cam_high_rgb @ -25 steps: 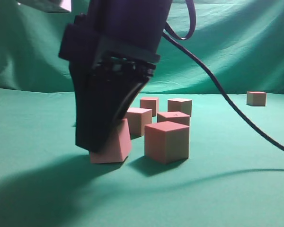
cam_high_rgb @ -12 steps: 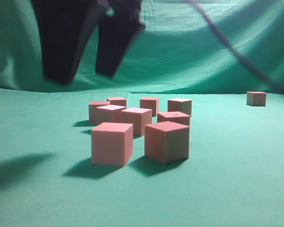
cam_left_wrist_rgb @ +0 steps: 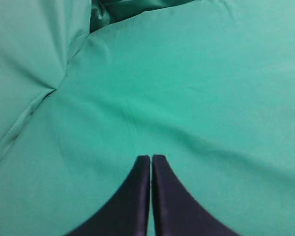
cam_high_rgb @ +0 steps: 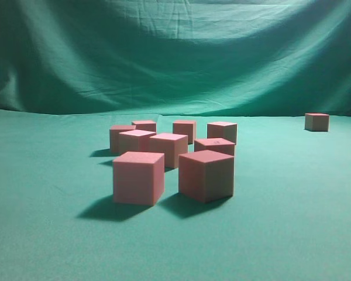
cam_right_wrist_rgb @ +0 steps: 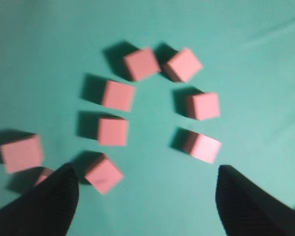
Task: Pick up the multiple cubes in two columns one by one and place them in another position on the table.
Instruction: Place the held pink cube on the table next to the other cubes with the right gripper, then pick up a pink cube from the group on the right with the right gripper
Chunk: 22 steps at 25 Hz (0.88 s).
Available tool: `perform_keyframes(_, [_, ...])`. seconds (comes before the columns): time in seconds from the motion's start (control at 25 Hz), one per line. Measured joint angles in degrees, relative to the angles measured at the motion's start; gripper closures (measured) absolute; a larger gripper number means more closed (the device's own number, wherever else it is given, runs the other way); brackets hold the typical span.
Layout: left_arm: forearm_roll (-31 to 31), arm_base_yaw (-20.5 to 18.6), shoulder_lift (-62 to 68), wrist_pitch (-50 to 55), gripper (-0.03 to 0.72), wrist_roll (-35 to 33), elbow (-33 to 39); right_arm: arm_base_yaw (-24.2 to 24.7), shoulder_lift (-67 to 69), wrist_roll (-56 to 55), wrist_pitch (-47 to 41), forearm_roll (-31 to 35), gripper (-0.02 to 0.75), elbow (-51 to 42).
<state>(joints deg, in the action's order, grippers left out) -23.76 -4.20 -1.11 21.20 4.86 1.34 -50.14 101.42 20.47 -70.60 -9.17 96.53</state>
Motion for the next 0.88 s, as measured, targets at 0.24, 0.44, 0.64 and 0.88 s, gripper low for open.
perform_keyframes(0.24, [0.0,0.0,0.0,0.0,0.688,0.0,0.0,12.3,-4.2,-2.8,-0.4,-0.8,0.178,0.0])
perform_keyframes(0.44, [0.0,0.0,0.0,0.0,0.688,0.0,0.0,29.4,-4.0,-7.5,0.7,1.1,0.178,0.1])
perform_keyframes(0.64, [0.0,0.0,0.0,0.0,0.688,0.0,0.0,42.4,0.3,-14.9,9.1,9.2,0.178,0.1])
perform_keyframes(0.88, [0.0,0.0,0.0,0.0,0.688,0.0,0.0,47.6,8.8,-15.3,20.5,15.0,0.178,0.1])
